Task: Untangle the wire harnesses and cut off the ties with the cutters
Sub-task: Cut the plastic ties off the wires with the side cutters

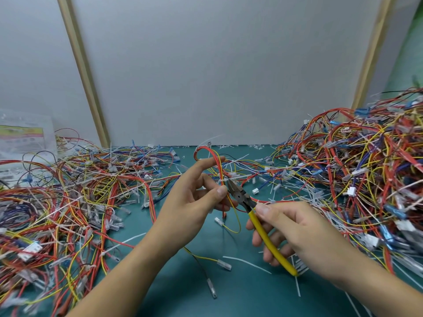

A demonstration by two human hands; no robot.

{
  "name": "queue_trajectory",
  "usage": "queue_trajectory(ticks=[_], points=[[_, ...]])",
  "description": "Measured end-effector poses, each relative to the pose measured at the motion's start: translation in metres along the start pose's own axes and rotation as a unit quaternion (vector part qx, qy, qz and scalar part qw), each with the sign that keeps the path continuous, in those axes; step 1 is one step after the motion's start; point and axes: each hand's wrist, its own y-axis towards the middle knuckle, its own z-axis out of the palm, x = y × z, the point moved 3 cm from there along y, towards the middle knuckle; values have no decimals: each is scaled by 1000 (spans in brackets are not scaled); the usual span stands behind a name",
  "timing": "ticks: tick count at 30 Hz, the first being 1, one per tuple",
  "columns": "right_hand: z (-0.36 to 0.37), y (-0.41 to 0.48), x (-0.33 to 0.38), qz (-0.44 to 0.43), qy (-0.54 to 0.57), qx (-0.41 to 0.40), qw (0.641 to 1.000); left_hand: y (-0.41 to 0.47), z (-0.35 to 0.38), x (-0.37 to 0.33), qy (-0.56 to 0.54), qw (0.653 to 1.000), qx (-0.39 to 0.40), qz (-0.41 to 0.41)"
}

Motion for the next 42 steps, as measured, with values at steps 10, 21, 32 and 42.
queue_trajectory(ticks=[10, 21, 32, 42], points=[[0, -1, 1, -5, 7, -7, 1000, -1, 2, -1, -17, 1000, 9, -2], [-1, -2, 2, -38, -35, -27, 998, -1, 3, -2, -25, 1000, 17, -2], [-2, -3, 3, -52, -74, -45, 995, -1, 3, -3, -19, 1000, 21, 1], [-1, -3, 2, -48, -63, -37, 996, 0, 2, -1, -20, 1000, 17, 3]])
